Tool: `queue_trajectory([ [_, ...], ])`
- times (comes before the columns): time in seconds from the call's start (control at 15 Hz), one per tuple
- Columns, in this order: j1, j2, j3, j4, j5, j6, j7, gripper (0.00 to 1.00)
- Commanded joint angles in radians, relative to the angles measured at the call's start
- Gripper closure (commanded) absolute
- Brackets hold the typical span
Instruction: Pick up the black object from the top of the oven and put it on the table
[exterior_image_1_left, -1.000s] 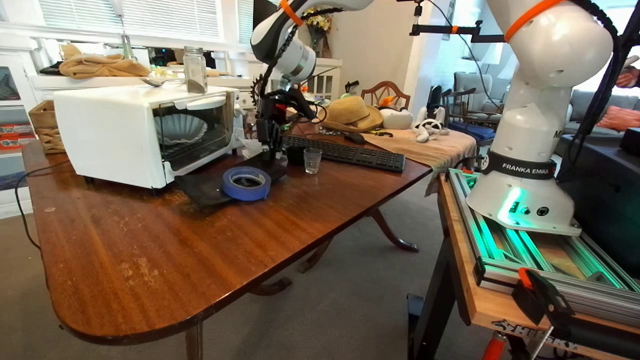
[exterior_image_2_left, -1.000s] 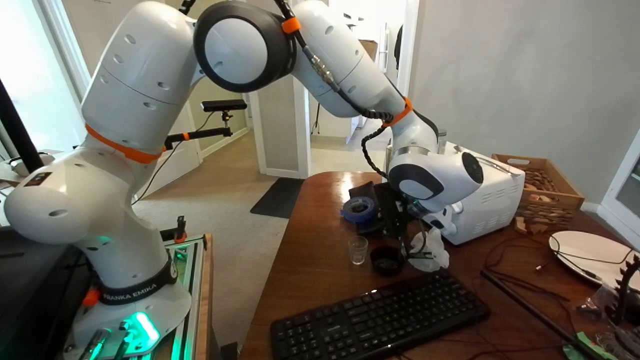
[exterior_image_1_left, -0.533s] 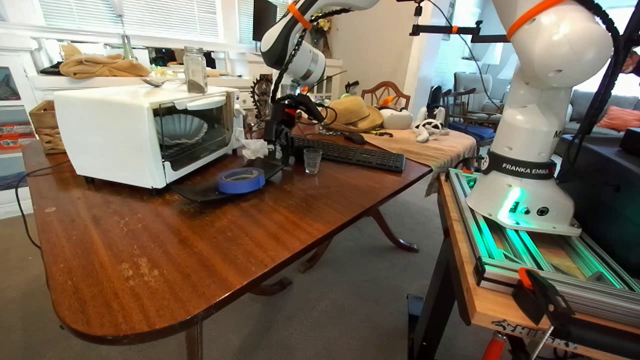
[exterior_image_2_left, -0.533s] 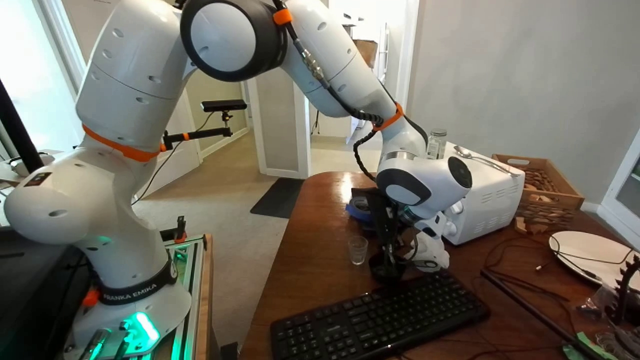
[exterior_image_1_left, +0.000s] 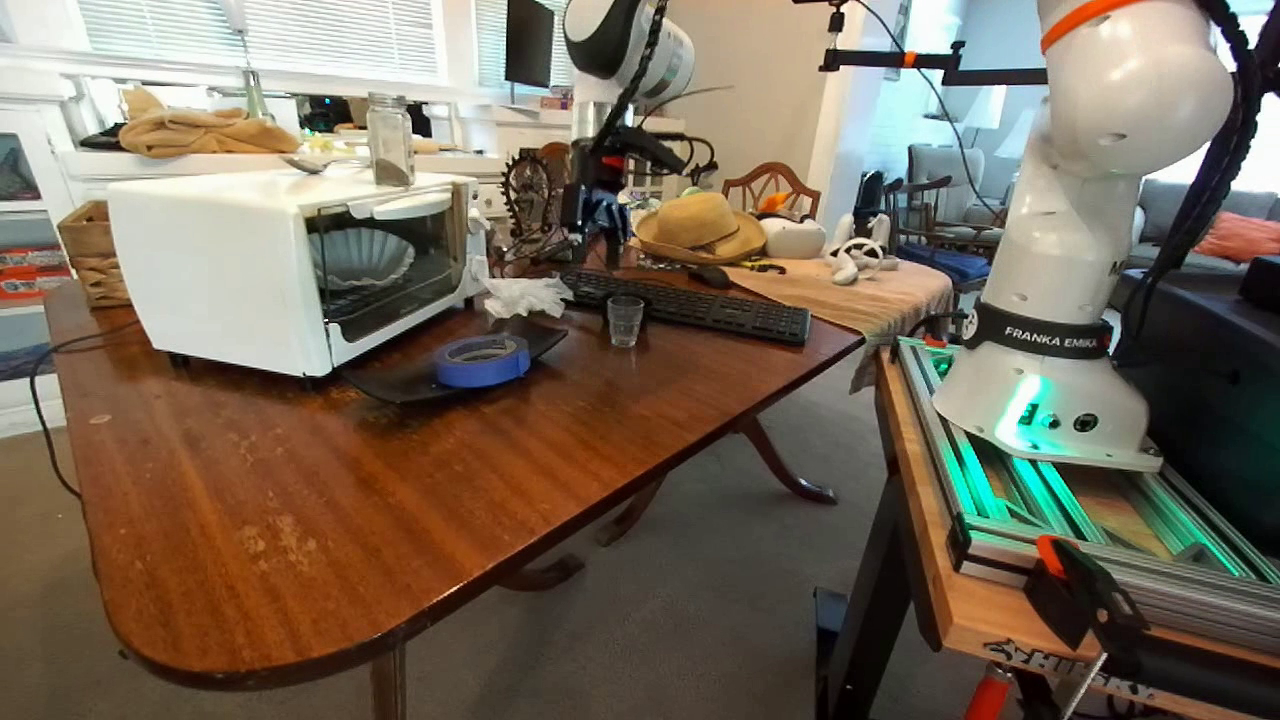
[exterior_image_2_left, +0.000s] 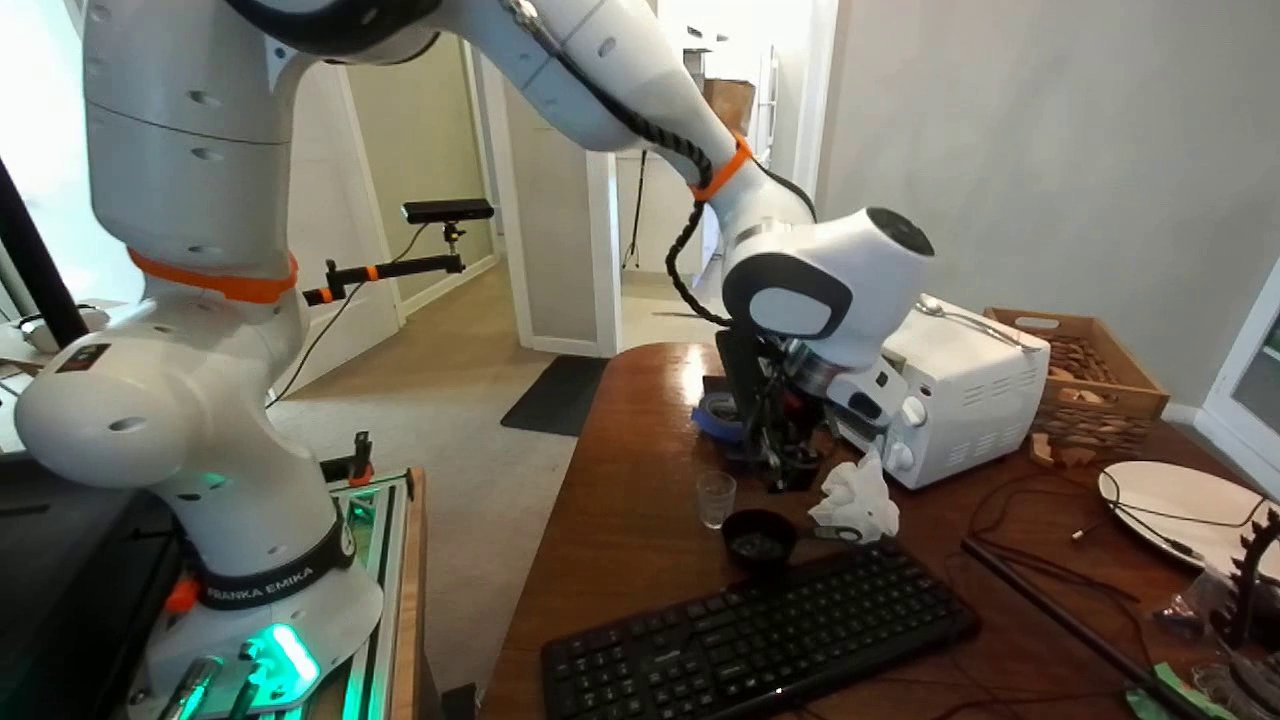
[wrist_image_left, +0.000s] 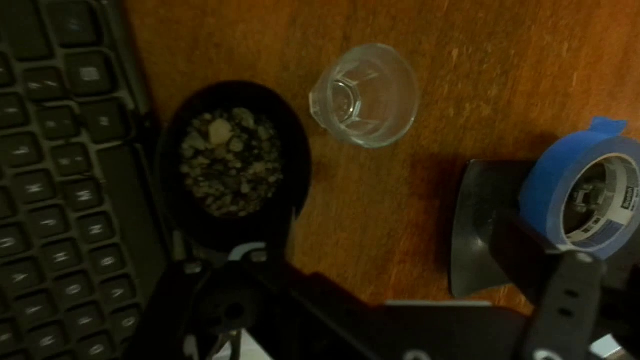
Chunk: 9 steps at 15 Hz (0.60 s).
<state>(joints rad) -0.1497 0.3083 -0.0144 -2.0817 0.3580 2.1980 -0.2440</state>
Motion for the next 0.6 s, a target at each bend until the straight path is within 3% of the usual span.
queue_trajectory([
  [0.0, 0.079, -0.214, -0.049, -0.102, -0.234, -0.050, 0.246, 0.00],
  [0.33, 0.143, -0.369, 0.005, -0.078, -0.528, -0.301, 0.587, 0.00],
  [0.4, 0.117, -0.317, -0.014, -0.053, -0.443, -0.242, 0.477, 0.00],
  [0.53, 0.136, -0.359, 0.008, -0.054, -0.493, -0.293, 0.550, 0.00],
])
